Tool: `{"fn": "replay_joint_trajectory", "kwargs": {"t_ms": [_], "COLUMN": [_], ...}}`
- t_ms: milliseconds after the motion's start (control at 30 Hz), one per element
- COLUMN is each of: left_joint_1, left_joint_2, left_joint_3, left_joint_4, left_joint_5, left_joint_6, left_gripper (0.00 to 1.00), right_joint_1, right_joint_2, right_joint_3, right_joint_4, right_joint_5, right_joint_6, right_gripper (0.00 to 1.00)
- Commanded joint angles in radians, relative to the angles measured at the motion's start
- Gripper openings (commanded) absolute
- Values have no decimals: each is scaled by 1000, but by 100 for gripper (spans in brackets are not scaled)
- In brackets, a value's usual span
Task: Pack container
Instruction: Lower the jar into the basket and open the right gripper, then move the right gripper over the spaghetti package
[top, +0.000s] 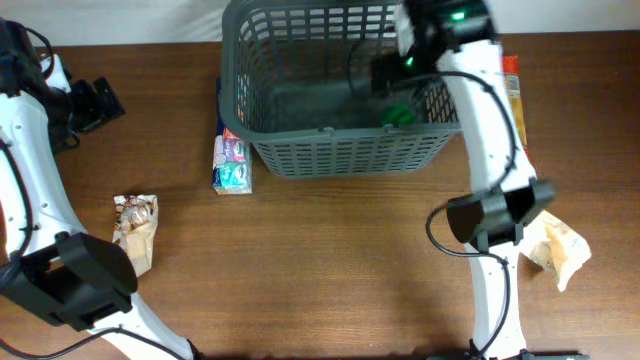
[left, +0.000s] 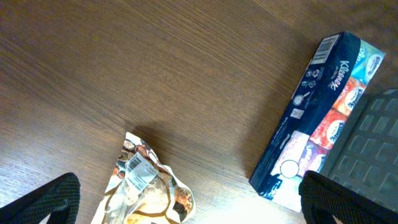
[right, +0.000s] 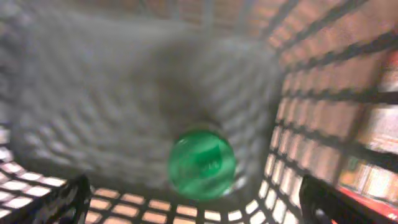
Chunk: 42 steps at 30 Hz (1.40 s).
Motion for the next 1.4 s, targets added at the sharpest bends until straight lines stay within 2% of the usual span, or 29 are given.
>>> {"fn": "replay_joint_trajectory", "kwargs": {"t_ms": [0,200,367,533,733,867,967,1033,1367], "left_joint_1": [1,1,1,1,1,1,1,1,1], "left_joint_2": [11,11,11,11,11,11,11,11,11], "left_joint_3": [3,3,3,3,3,3,3,3,3], "left_joint_4": [1,1,1,1,1,1,0,1,1], "left_joint_5": [-10,-10,-10,-10,-10,-9,-10,-9,-10], "left_joint_6": [16,16,16,16,16,16,16,16,16], "left_gripper": [99,99,99,99,99,99,99,99,99], "right_joint_1": [-25,-161,-332,-508,-592,-592,-603,-613,-640], "right_joint_2": [-48,-212,-298,-346,-350,-332,-323,-318,-306], "right_joint_3": [282,298,294,294,294,265,180,99,-359], "right_joint_4": [-59,-89,-111,-111,-111,-110,-106,-84,117], "right_joint_5": [43,170,181,181,166,144,41,19,8], "right_joint_6": [1,30,43,42,35,-141,-293,-330,-238], "right_gripper": [99,99,99,99,99,99,99,99,99]}}
